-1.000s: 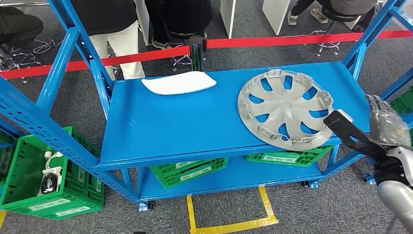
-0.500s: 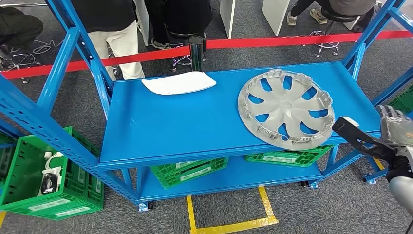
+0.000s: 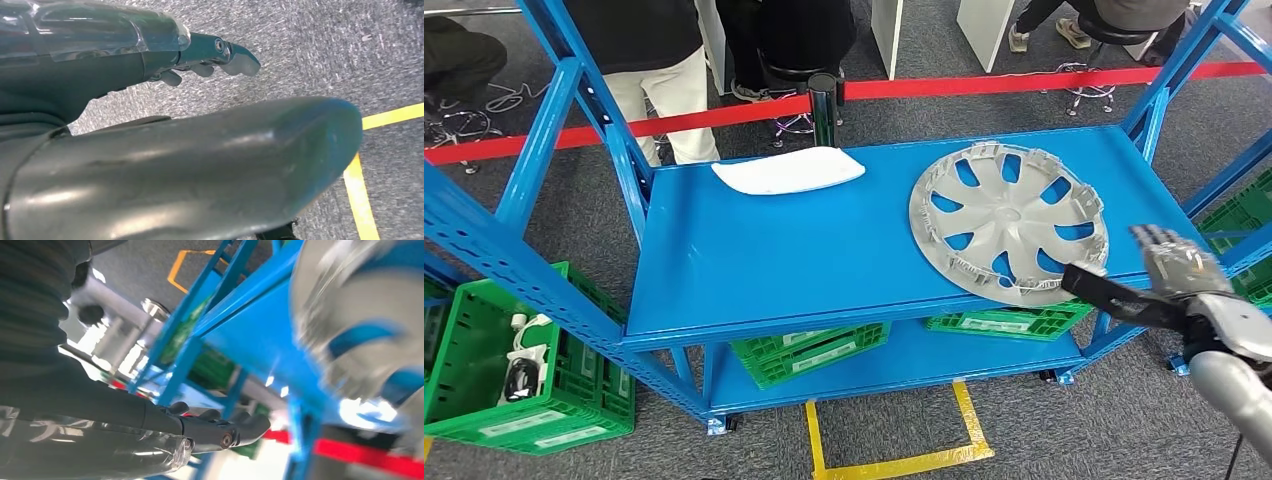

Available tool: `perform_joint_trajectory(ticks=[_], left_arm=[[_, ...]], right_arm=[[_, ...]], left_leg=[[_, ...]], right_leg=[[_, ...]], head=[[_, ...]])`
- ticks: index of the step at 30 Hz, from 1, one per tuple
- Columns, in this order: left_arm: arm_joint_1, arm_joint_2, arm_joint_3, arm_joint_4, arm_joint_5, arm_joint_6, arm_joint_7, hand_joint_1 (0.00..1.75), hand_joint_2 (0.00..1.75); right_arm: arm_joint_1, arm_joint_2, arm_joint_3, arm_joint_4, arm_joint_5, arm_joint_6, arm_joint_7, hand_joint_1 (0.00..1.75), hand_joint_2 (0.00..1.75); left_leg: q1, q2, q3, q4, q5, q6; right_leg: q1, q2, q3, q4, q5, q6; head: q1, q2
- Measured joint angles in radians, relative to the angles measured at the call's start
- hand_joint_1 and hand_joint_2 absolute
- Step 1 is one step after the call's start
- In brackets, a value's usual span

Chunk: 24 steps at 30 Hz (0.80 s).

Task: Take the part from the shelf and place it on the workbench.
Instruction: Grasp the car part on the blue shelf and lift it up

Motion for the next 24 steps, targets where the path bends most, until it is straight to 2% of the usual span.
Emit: perform_joint_trajectory(ticks=[8, 11, 14, 17, 21, 24], left_arm=[[-0.001, 0.004, 0.0, 0.0, 0.004, -0.007, 0.024, 0.0, 0.0], [-0.001, 0.007, 0.0, 0.0, 0.004, -0.012, 0.045, 0.0, 0.0], [-0.001, 0.008, -0.001, 0.0, -0.002, -0.027, 0.081, 0.0, 0.0], [0.0, 0.006, -0.007, 0.0, -0.031, -0.049, 0.094, 0.0, 0.0], [0.004, 0.0, -0.021, 0.0, -0.04, -0.065, 0.081, 0.0, 0.0], [0.005, -0.005, -0.024, 0.0, -0.019, -0.068, 0.084, 0.0, 0.0]], right_arm=[[-0.031, 0.009, 0.166, 0.084, 0.094, -0.028, -0.023, 0.0, 1.75], [-0.021, 0.006, 0.198, 0.107, 0.094, 0.004, 0.023, 0.0, 1.75], [0.037, -0.014, 0.204, 0.126, 0.119, 0.039, 0.099, 0.0, 1.75], [0.172, -0.018, 0.117, 0.13, 0.242, 0.077, 0.126, 0.0, 1.75], [0.35, 0.02, -0.137, 0.086, 0.379, 0.123, 0.129, 0.0, 1.75], [0.411, 0.045, -0.309, 0.031, 0.439, 0.171, 0.131, 0.0, 1.75]], left_leg=[[0.0, -0.001, 0.0, 0.0, -0.001, 0.001], [0.0, -0.003, 0.001, 0.0, -0.001, 0.001], [-0.001, -0.013, 0.001, 0.0, -0.001, 0.001], [0.0, -0.027, 0.0, 0.001, 0.0, 0.001], [-0.001, -0.033, 0.0, 0.0, 0.0, 0.002], [-0.001, -0.03, 0.0, 0.0, -0.001, 0.002]], right_leg=[[0.0, 0.0, 0.0, 0.0, 0.0, 0.0], [0.0, 0.0, 0.0, -0.001, 0.0, 0.0], [0.0, -0.005, 0.0, -0.002, 0.0, 0.0], [0.0, -0.016, 0.004, -0.003, -0.002, 0.003], [0.0, -0.022, 0.006, -0.003, -0.004, 0.004], [-0.001, -0.019, 0.006, -0.004, -0.004, 0.004]], head=[[0.0, 0.0], [0.0, 0.0], [0.0, 0.0], [-0.001, 0.0], [0.0, 0.0], [0.001, 0.0]])
